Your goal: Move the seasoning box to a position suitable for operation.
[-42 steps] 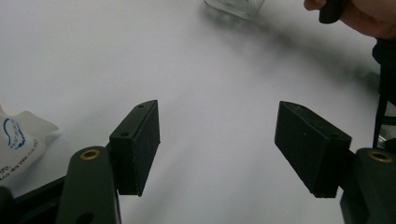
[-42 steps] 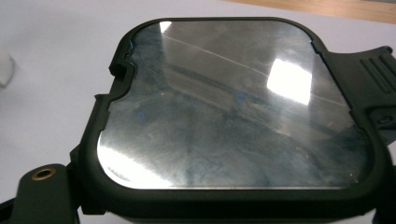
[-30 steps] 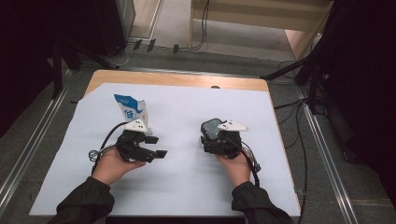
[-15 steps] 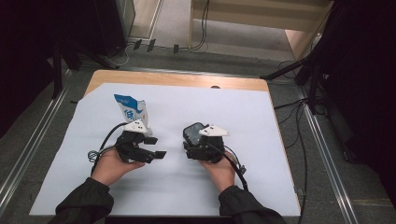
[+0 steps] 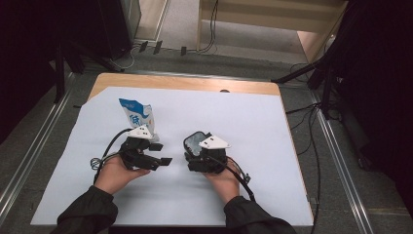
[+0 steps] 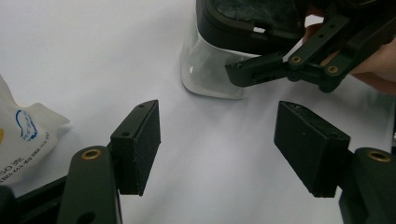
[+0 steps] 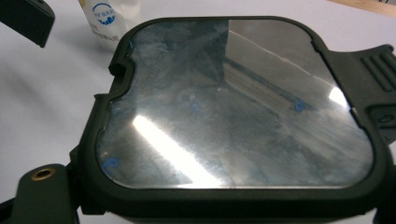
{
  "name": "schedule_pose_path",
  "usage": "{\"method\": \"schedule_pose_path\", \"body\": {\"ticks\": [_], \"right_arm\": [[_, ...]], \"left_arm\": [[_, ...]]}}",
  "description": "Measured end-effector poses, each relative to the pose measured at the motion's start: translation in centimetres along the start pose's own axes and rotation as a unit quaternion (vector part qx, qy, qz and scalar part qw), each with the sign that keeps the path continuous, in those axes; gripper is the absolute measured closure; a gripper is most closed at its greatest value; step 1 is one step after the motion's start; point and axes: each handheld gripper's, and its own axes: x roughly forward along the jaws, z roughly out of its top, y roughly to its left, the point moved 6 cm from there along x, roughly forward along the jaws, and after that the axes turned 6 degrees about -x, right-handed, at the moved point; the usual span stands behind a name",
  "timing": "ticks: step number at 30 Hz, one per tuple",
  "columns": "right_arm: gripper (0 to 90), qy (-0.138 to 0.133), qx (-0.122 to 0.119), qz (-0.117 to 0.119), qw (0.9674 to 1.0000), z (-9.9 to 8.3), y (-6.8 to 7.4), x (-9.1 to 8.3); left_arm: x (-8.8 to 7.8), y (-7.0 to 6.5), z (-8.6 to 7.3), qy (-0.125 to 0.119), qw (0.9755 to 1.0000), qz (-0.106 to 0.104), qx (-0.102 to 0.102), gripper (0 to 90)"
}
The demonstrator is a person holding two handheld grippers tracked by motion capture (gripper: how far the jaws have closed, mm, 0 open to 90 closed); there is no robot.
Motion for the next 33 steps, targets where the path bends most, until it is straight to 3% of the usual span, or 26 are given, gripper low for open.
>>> {"method": "schedule_pose_path", "body": {"ticks": [4, 7, 12, 17, 26, 27, 29, 31, 32, 33], "right_arm": [[14.4, 0.008, 0.004, 0.013, 0.9999, 0.0, -0.1, -0.1], [12.5, 0.012, 0.03, 0.031, 0.999, 0.2, -0.3, -0.3], [12.6, 0.018, 0.023, 0.03, 0.9991, 0.4, -0.3, -1.0], [14.5, 0.041, 0.018, 0.035, 0.9984, 0.1, -0.5, -2.7], [14.7, 0.011, 0.016, 0.087, 0.9961, 0.0, -0.9, -6.6], [16.0, 0.006, 0.01, 0.097, 0.9952, -0.2, -1.2, -7.3], [18.1, 0.006, 0.007, 0.094, 0.9955, -0.4, -1.5, -7.6], [27.5, 0.009, 0.004, 0.089, 0.996, -0.9, -2.6, -7.7], [27.5, 0.009, 0.004, 0.089, 0.996, -0.9, -2.6, -7.7], [33.1, 0.011, 0.011, 0.083, 0.9964, -1.1, -3.5, -7.3]], "left_arm": [[0.3, 0.0, -0.1, 0.005, 1.0, 0.004, 0.005, 32.7], [0.3, 0.0, 0.0, 0.003, 1.0, -0.004, 0.0, 32.7], [0.2, 0.2, 0.0, 0.0, 1.0, 0.002, -0.001, 32.7], [0.0, 0.4, 0.0, -0.003, 1.0, 0.003, -0.003, 32.6], [0.0, 0.4, -0.1, -0.004, 0.9998, -0.001, -0.017, 32.6], [0.0, 0.4, -0.2, -0.002, 0.9999, 0.001, -0.017, 32.7], [0.1, 0.5, -0.2, -0.003, 0.9998, -0.001, -0.018, 32.7], [0.2, 0.5, -0.2, -0.001, 0.9998, 0.0, -0.019, 36.2], [0.2, 0.5, -0.2, -0.001, 0.9998, 0.0, -0.019, 37.6], [0.3, 0.4, -0.2, 0.0, 0.9998, 0.009, -0.02, 40.0]]}}
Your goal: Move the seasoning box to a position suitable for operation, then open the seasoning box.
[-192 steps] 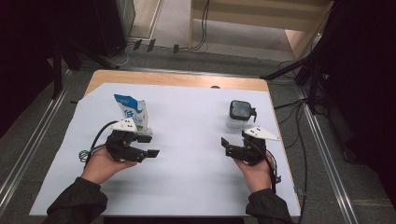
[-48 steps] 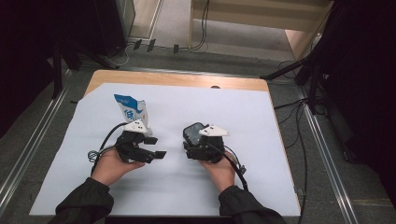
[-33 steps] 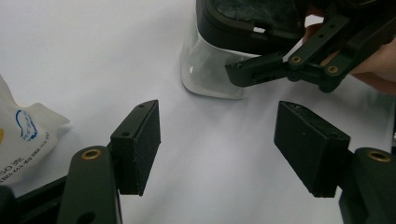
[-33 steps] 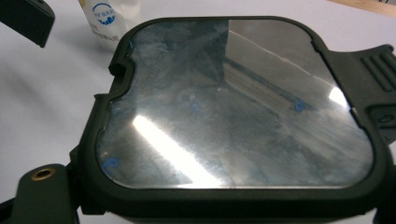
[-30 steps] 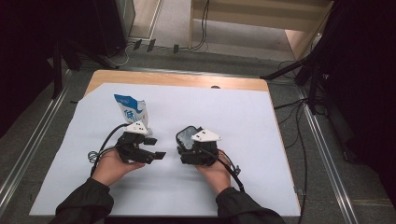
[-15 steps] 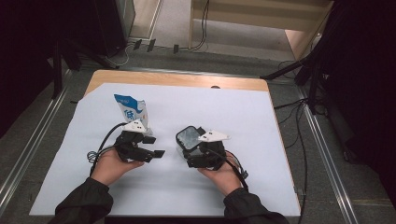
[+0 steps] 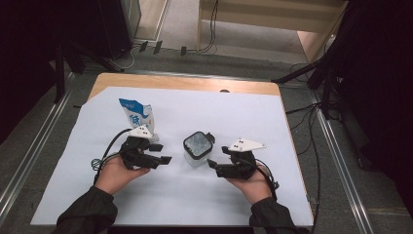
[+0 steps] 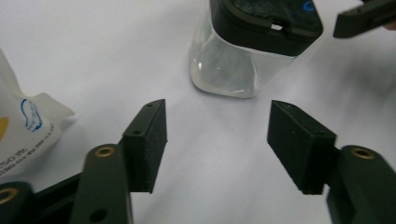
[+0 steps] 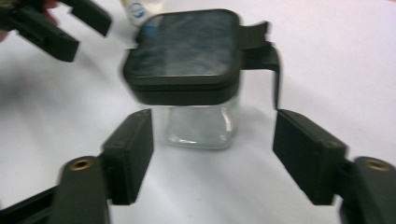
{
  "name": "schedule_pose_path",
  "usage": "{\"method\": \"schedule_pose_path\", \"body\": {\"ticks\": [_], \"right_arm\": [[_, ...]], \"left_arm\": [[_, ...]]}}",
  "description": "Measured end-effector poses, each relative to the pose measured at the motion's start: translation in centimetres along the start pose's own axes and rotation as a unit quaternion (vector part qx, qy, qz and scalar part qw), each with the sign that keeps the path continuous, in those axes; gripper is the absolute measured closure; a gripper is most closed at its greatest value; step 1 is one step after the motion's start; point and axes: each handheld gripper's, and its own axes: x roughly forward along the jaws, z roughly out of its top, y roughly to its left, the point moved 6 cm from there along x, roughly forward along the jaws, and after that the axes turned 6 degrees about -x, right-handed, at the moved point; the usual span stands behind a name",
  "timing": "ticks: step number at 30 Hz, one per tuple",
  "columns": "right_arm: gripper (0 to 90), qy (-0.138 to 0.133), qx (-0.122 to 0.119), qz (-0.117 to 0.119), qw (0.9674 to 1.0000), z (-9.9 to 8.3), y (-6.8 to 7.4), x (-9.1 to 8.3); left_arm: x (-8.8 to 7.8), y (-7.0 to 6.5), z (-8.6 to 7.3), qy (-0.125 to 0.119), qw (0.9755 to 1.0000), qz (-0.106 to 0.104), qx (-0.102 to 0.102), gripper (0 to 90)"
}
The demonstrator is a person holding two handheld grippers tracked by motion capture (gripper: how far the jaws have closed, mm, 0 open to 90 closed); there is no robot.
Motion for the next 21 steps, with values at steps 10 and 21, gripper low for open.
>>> {"method": "schedule_pose_path", "body": {"ticks": [10, 21], "right_arm": [[56.1, 0.009, 0.009, -0.003, 0.9999, 0.0, -2.3, 1.3], [81.6, 0.011, 0.019, 0.008, 0.9997, 0.5, -3.5, 2.6]], "left_arm": [[0.0, -0.7, 0.7, -0.009, 0.9999, 0.002, 0.005, 73.8], [1.9, -2.0, 2.4, 0.001, 0.9998, -0.004, 0.021, 90.0]]}}
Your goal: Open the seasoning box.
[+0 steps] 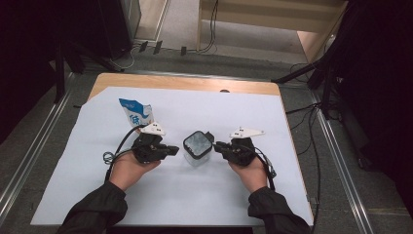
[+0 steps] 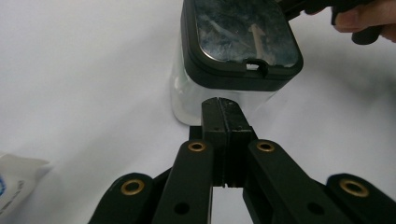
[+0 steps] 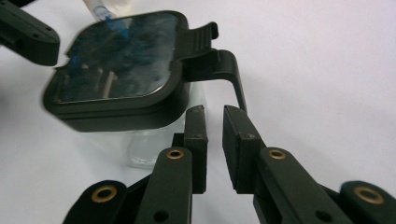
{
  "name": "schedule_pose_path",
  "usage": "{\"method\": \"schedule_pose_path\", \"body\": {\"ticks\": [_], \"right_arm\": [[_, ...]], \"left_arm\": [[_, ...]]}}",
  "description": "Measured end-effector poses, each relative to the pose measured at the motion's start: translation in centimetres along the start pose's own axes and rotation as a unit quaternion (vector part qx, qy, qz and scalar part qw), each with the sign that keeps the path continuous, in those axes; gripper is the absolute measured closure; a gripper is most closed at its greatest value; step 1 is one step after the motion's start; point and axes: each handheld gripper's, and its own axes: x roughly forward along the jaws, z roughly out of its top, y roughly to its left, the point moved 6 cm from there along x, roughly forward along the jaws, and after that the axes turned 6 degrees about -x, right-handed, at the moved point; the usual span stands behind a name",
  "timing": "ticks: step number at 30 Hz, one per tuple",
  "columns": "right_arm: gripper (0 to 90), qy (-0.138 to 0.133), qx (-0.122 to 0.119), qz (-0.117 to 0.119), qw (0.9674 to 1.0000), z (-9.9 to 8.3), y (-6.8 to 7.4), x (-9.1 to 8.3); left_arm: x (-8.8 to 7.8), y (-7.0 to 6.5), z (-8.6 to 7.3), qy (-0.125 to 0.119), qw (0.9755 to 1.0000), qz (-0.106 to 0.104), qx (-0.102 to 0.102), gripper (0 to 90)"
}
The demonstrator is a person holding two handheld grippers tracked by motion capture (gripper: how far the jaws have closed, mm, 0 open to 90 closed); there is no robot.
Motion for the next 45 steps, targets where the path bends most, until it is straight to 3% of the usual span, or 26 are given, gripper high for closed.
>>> {"method": "schedule_pose_path", "body": {"ticks": [5, 9, 13, 18, 32, 35, 45], "right_arm": [[87.5, -0.002, 0.007, 0.009, 0.9999, 0.0, -0.4, 0.8], [88.4, -0.003, 0.008, 0.011, 0.9999, 0.0, -0.3, 0.9], [90.0, -0.003, -0.006, 0.009, 0.9999, 0.1, 0.3, 1.0], [90.0, -0.002, -0.003, 0.01, 0.9999, 0.0, 0.5, 0.9], [90.0, 0.002, -0.004, 0.034, 0.9994, -0.2, 2.4, 0.8], [90.0, 0.003, 0.006, 0.043, 0.9991, -0.4, 2.9, 0.7], [90.0, 0.009, 0.004, 0.066, 0.9977, -0.8, 4.4, 0.4]], "left_arm": [[0.8, -0.1, 0.0, -0.011, 0.9999, -0.006, -0.007, 90.0], [1.2, 0.0, -0.1, -0.009, 0.9999, -0.005, -0.006, 90.0], [1.8, -0.1, -0.2, -0.009, 0.9998, -0.013, -0.012, 90.0], [2.1, -0.1, -0.4, -0.003, 1.0, -0.007, -0.005, 90.0], [1.3, 1.0, -0.6, 0.0, 0.9999, 0.003, -0.01, 90.0], [1.2, 1.2, -0.6, 0.001, 1.0, -0.002, -0.009, 90.0], [0.9, 2.0, -0.5, 0.006, 0.9999, -0.01, -0.009, 90.0]]}}
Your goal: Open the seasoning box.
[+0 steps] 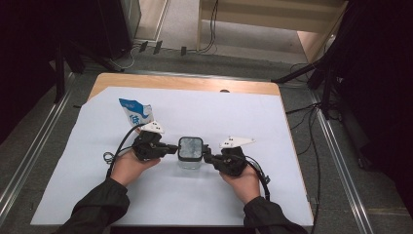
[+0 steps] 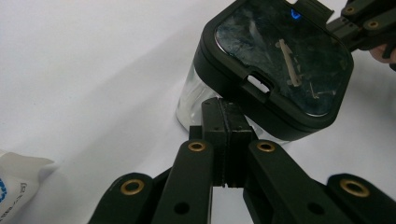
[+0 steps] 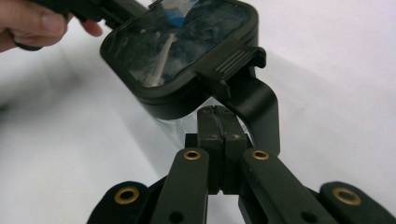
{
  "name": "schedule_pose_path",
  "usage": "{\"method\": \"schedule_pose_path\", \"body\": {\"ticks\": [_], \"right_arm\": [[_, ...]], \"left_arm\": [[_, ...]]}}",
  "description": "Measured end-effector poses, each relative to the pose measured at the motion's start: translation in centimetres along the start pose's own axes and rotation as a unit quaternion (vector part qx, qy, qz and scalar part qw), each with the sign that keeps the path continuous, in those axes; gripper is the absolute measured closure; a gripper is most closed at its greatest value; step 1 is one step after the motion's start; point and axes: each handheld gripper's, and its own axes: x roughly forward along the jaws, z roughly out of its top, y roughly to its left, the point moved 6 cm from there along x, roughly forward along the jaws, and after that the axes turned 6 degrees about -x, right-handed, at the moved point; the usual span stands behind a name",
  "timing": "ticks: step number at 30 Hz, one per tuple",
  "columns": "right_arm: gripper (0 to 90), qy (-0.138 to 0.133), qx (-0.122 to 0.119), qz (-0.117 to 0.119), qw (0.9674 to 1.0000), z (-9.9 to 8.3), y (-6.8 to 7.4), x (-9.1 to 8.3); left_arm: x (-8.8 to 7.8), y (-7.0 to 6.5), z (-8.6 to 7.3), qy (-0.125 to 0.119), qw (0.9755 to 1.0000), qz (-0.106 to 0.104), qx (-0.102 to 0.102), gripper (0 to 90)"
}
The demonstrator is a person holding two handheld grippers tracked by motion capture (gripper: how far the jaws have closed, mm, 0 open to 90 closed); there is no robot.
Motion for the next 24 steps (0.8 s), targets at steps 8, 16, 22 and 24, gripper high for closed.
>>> {"method": "schedule_pose_path", "body": {"ticks": [8, 16, 22, 24], "right_arm": [[90.0, 0.004, -0.01, 0.009, 0.9999, 0.1, 0.2, -0.3], [90.0, -0.008, -0.01, 0.007, 0.9999, 0.5, -0.2, -1.8], [90.0, -0.001, 0.0, 0.0, 1.0, 0.1, -1.2, -2.2], [90.0, 0.002, 0.002, 0.0, 1.0, 0.1, -1.2, -2.2]], "left_arm": [[-0.4, 0.3, 0.2, -0.008, 0.9999, -0.009, 0.005, 86.0], [-1.6, 0.5, 0.3, -0.018, 0.9992, -0.017, 0.03, 66.5], [-2.2, 0.2, 0.5, -0.027, 0.9965, -0.04, 0.069, 42.2], [-2.2, 0.2, 0.5, -0.026, 0.996, -0.045, 0.073, 41.3]]}}
